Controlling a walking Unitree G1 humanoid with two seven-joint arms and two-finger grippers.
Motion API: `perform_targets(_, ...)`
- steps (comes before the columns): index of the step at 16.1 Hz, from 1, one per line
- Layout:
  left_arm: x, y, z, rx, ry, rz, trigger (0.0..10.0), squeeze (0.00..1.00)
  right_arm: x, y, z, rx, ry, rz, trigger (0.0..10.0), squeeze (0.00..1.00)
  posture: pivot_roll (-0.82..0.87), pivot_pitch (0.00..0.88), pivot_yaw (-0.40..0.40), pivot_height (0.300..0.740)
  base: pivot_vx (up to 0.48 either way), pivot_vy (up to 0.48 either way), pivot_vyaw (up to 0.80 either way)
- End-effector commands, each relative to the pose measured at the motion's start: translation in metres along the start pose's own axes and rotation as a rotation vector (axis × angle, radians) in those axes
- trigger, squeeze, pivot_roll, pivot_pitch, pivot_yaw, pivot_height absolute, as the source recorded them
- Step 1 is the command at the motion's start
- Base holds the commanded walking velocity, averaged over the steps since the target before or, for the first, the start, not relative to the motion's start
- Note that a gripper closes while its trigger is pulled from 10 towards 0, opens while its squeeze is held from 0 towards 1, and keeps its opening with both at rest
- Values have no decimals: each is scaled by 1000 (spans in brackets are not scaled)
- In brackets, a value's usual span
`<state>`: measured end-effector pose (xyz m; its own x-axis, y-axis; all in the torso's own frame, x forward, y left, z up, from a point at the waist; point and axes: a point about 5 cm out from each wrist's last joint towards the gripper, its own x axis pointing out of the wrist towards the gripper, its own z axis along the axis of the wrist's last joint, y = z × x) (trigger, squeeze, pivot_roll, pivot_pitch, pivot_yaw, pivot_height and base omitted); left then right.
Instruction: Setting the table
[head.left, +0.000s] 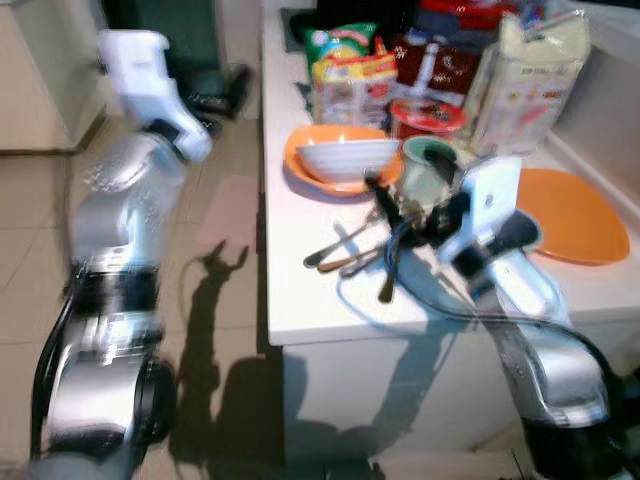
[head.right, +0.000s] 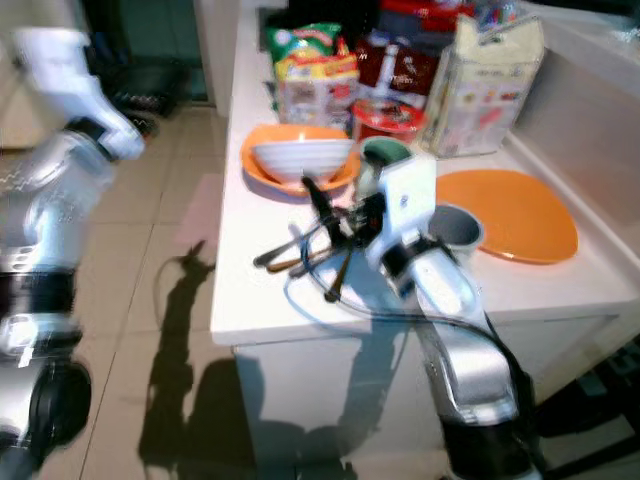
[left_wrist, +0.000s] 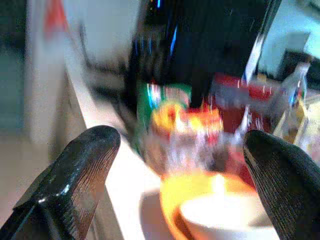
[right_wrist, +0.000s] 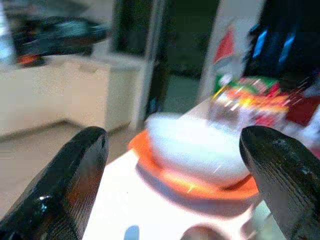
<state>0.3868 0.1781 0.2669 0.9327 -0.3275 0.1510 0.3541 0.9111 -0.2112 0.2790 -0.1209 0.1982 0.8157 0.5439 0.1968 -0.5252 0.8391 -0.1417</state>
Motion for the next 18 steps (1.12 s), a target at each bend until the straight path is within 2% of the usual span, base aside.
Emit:
perform_targets(1,9,-3,-3,-88,36,-22,10000,1000,-4,3,-4,-16,41,38,10000,0,72,0,-34,740,0,0,0)
perform_targets(2,21,-6,-4,-110,77,-33,10000,1000,-12,3,-12,-38,91,40,10000,0,57,0,-27,740,0,0,0)
perform_targets(3,25,-7,-5,-105,97,-43,10000,1000,-14,2,-15,-43,105,36,10000,0,57,0,-27,740,0,0,0)
perform_targets(4,32,-14,-7,-97,128,-68,10000,1000,-18,-3,-19,-52,141,-19,10000,0,45,0,-22,740,0,0,0)
perform_targets(5,36,-18,-8,-120,132,-78,10000,1000,-19,-5,-19,-50,147,-37,10000,0,37,0,-19,740,0,0,0)
perform_targets(6,41,-24,-9,-169,148,-97,10000,953,-21,-5,-18,-48,149,-48,10000,0,31,0,-18,740,0,0,0)
perform_targets(7,44,-28,-12,-204,176,-111,10000,714,-22,-4,-17,-49,151,-45,10000,0,29,0,-18,740,0,0,0)
perform_targets(8,46,-32,-19,-199,227,-122,10000,0,-23,-3,-16,-49,153,-52,10000,0,27,0,-19,740,0,0,0)
perform_targets(11,46,-42,-42,-165,380,-111,10000,0,-25,-5,-13,-48,150,-87,10000,0,18,0,-18,740,0,0,0)
perform_targets(14,48,-46,-47,-161,410,-82,10000,0,-30,-2,-10,-46,152,-91,10000,0,0,0,-9,740,0,0,0)
perform_targets(18,52,-47,-37,-280,351,-67,10000,0,-35,-1,-10,-45,169,-93,10000,0,-15,0,-1,740,0,0,0)
